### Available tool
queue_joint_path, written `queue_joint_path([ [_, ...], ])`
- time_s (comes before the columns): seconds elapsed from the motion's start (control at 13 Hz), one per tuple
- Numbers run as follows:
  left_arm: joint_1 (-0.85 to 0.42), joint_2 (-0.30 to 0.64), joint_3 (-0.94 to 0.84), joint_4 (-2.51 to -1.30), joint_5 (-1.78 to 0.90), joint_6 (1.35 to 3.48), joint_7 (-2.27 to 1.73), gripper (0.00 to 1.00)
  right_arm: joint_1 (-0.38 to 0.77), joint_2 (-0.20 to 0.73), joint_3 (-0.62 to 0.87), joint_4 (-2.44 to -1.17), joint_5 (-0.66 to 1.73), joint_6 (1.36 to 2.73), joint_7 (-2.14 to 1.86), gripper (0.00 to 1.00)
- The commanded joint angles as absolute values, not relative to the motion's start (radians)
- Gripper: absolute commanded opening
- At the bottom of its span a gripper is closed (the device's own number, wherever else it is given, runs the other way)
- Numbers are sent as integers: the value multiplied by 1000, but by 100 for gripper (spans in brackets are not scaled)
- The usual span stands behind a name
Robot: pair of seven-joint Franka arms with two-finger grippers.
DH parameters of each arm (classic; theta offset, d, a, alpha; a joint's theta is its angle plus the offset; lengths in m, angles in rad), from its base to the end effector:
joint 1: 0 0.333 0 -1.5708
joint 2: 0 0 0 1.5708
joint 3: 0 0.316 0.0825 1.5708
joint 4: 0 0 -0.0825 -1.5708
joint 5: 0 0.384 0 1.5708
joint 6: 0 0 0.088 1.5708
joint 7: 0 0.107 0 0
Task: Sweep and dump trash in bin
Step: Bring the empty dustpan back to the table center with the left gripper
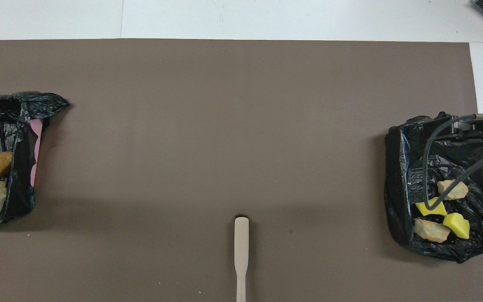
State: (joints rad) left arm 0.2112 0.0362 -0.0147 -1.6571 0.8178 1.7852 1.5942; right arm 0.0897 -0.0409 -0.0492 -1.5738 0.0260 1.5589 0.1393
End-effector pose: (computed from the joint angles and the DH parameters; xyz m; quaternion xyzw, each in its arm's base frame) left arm 0.5623 0.1759 0.6092 -0.6589 0.6408 0.2794 0.2778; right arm 0.5403 0.0241 0.6444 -0.9986 0.0490 -0.0117 0.0151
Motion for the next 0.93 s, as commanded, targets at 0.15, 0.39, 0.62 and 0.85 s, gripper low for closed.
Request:
queue_joint_path([
  [0.15,120,-8,-6,-1696,635,1642,1404,0,74,-84,-43,-1631,40,1577,112,100],
  [0.39,48,-49,-6,-1762,502,1560,1196,0,74,-80,-41,-1625,34,1575,112,100],
  [0.62,-56,-72,-6,-1824,399,1522,961,0,72,-55,-41,-1582,22,1562,110,100],
  [0.85,-197,-90,-8,-1871,307,1500,704,0,69,-22,-41,-1517,2,1481,110,100],
])
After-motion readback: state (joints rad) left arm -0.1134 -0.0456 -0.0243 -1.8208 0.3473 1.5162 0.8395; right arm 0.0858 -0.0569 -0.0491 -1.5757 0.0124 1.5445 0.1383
